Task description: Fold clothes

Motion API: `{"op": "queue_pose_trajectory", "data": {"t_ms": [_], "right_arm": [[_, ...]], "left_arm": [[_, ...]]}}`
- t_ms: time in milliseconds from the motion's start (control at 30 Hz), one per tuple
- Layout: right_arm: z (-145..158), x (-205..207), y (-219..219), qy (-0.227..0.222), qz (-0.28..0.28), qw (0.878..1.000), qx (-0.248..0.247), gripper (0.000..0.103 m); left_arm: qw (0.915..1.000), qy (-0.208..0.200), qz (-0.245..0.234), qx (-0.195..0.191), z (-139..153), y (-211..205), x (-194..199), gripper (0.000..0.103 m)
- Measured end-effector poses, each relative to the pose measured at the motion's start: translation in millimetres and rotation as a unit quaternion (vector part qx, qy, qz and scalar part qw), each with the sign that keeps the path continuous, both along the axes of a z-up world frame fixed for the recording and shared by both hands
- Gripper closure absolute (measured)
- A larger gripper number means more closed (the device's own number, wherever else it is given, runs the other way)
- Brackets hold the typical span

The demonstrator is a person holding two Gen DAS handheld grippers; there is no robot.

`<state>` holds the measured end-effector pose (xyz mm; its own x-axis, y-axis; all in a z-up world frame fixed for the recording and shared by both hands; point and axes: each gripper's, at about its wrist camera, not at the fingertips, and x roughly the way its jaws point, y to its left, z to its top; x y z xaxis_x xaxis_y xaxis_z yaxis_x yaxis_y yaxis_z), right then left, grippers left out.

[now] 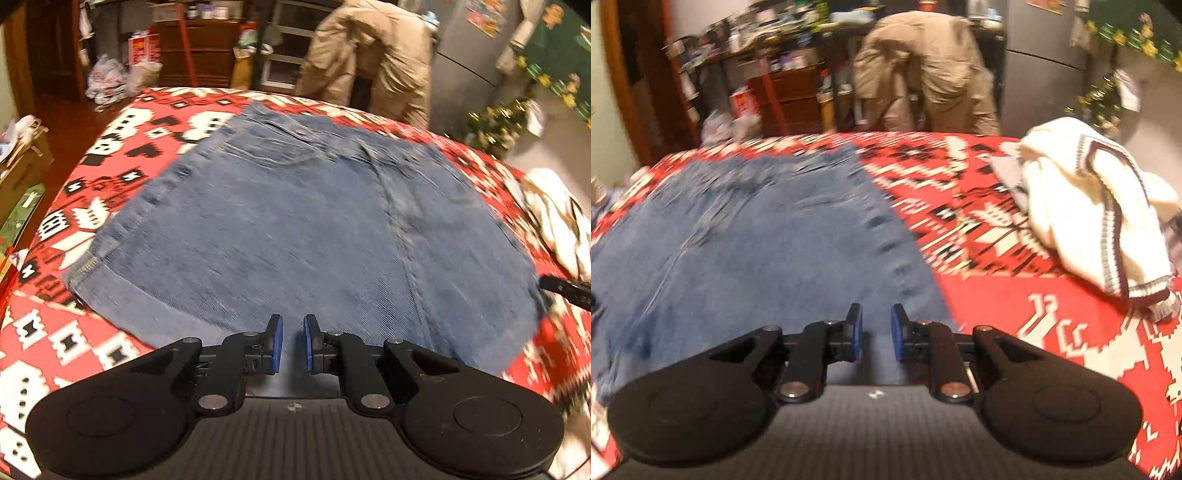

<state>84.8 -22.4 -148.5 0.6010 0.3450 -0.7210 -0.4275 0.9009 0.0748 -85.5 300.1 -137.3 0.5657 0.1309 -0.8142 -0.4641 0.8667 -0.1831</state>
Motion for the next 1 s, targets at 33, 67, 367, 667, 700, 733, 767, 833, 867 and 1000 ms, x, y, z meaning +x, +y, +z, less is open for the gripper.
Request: {"op": "queue_pose_trajectory", "data": {"t_ms": [33,67,367,667,700,733,767,833,867,1000], "right_arm": [[-4.5,7.2,-2.0,0.007,-0.011,1.0,-0.005,0.084],[-11.7,14.5,-3.8,0.015,-0.024,0.999,-0.017,0.084],[-10.0,-5.4,-12.7,0.005,-0.031,0.999,-0.012,0.079],[14.8,-11.9,41.1,0.002,0.024,0.999,0.036,0.079],[13.1,-10.4,49.3,0.005,0.027,0.999,0.034,0.079],[11.4,-8.9,57.6,0.009,0.03,0.999,0.033,0.079],[8.9,-7.0,65.9,0.015,0.034,0.999,0.032,0.079],[4.2,-5.7,78.3,0.021,0.041,0.999,0.028,0.079],[1.8,-5.4,82.9,0.022,0.046,0.998,0.025,0.079],[-6.8,-11.3,90.2,0.029,0.064,0.997,0.01,0.079]], "left_arm": [[1.0,0.002,0.007,-0.002,-2.3,4.6,-0.9,0.093],[0.9999,0.001,0.01,-0.006,-3.4,7.5,-4.5,0.094],[0.9998,-0.013,0.007,-0.013,6.4,2.1,-24.2,0.095],[0.9983,-0.055,0.015,-0.005,19.2,33.3,59.8,0.095],[0.9985,-0.052,0.016,-0.011,15.6,37.0,71.9,0.095],[0.9985,-0.049,0.016,-0.016,12.0,40.7,83.9,0.095],[0.9988,-0.043,0.015,-0.017,8.1,42.2,92.3,0.095],[0.9995,-0.028,0.009,-0.012,-0.5,41.2,102.3,0.095],[0.9997,-0.023,0.006,-0.011,-4.6,40.4,104.3,0.095],[0.9995,-0.029,-0.013,0.005,-8.6,29.9,79.2,0.091]]}}
